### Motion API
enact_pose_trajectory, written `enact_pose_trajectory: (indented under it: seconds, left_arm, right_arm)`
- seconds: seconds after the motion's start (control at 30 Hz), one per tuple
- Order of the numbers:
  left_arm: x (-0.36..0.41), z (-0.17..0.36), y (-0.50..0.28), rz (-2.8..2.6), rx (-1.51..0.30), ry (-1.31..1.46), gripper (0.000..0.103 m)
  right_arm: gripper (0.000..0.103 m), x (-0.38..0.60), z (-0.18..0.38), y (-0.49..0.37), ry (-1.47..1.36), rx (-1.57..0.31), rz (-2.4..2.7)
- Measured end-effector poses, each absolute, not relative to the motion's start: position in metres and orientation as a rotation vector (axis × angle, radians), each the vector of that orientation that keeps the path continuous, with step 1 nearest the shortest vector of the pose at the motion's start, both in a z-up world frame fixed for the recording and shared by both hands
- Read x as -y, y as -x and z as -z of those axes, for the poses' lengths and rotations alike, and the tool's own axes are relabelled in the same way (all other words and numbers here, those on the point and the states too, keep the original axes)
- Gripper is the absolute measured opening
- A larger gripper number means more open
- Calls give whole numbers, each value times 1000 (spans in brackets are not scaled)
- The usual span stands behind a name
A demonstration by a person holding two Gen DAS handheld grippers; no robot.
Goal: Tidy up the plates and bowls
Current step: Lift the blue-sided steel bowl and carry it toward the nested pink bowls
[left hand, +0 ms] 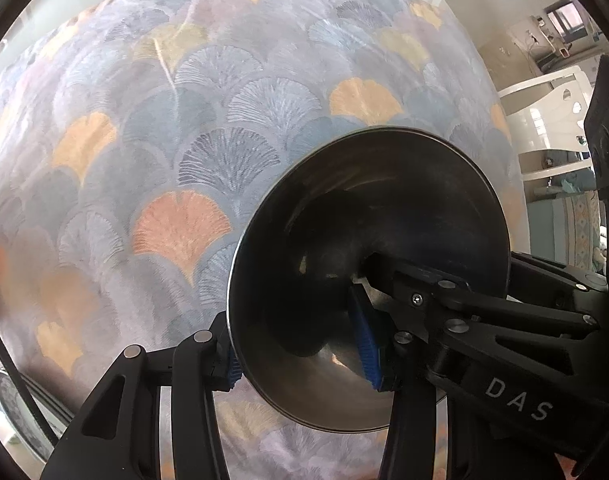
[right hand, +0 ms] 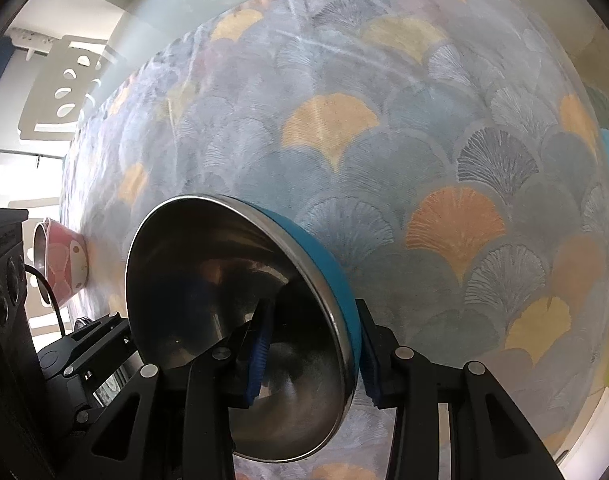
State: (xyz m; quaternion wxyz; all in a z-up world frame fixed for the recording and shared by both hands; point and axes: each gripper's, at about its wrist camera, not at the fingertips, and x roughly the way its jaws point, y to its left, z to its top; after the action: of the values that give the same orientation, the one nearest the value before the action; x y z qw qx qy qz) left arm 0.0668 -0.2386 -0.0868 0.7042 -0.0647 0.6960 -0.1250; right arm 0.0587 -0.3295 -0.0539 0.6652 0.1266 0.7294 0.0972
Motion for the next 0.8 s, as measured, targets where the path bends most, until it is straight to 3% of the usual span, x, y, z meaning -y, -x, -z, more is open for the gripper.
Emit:
enact_pose_trajectory:
  seconds: [0.8]
  left_arm:
    - [187, 53, -55, 226, -1521, 211, 43]
  right_arm:
    - [39, 294, 22, -59, -272, -1612, -267]
